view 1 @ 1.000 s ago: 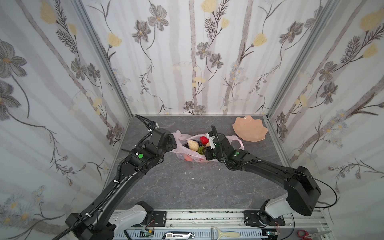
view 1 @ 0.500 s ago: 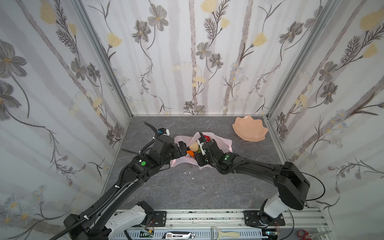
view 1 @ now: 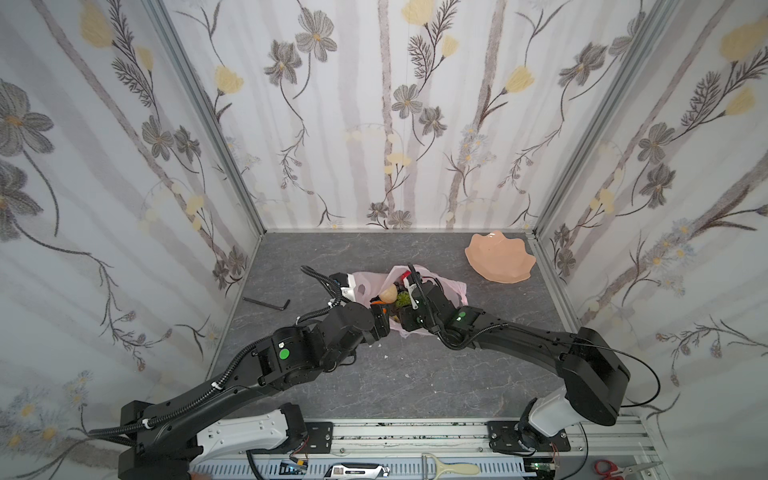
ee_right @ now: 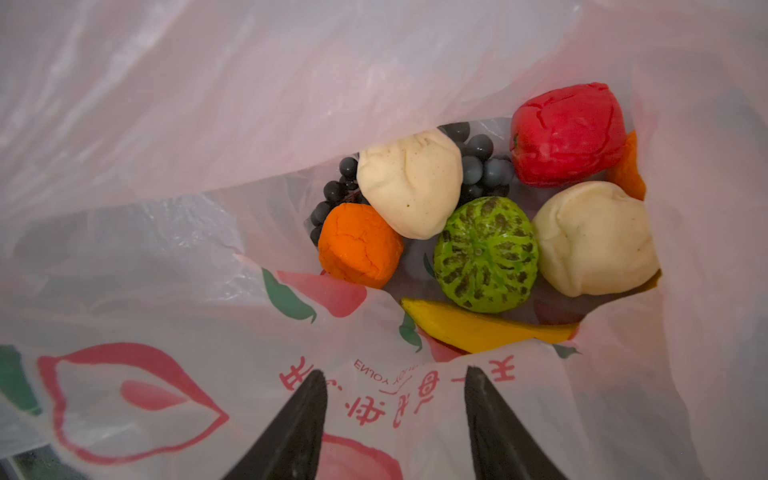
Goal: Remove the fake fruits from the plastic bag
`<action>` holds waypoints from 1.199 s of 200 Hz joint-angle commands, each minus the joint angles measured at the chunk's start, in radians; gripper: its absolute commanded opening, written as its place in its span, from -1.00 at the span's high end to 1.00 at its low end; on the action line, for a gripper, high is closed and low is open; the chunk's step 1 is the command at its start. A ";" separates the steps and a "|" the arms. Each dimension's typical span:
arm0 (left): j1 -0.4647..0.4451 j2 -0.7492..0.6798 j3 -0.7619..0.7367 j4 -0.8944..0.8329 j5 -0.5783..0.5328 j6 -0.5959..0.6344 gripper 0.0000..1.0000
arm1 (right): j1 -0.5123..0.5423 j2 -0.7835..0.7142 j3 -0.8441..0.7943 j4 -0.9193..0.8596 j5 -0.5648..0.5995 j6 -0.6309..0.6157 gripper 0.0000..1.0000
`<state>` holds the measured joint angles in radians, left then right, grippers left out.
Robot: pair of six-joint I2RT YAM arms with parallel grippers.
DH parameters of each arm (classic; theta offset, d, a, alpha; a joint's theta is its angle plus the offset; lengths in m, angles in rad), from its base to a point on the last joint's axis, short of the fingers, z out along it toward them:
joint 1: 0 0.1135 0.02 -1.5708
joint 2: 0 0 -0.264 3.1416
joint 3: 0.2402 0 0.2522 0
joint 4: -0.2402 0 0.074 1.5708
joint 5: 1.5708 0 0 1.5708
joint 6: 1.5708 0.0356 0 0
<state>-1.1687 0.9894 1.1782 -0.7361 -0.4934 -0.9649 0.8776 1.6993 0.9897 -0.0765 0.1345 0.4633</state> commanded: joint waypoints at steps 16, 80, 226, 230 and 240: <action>-0.088 0.057 0.043 0.061 -0.096 -0.110 -0.57 | -0.011 -0.025 -0.025 0.068 0.007 0.017 -0.12; -0.101 0.089 0.027 0.087 -0.179 -0.094 -0.59 | -0.031 -0.054 -0.054 0.079 0.004 0.021 -0.14; 0.151 0.194 -0.262 0.276 -0.026 -0.230 -0.61 | -0.049 -0.069 -0.084 0.099 -0.003 0.030 -0.16; 0.163 0.198 -0.269 0.282 -0.027 -0.229 -0.62 | -0.049 -0.070 -0.086 0.099 -0.004 0.030 -0.16; 0.197 0.207 -0.287 0.302 -0.033 -0.225 -0.64 | -0.048 -0.072 -0.089 0.103 -0.007 0.030 -0.16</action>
<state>-1.0264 1.1793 0.9211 -0.5232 -0.5159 -1.1713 0.8291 1.6379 0.9081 -0.0273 0.1368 0.4816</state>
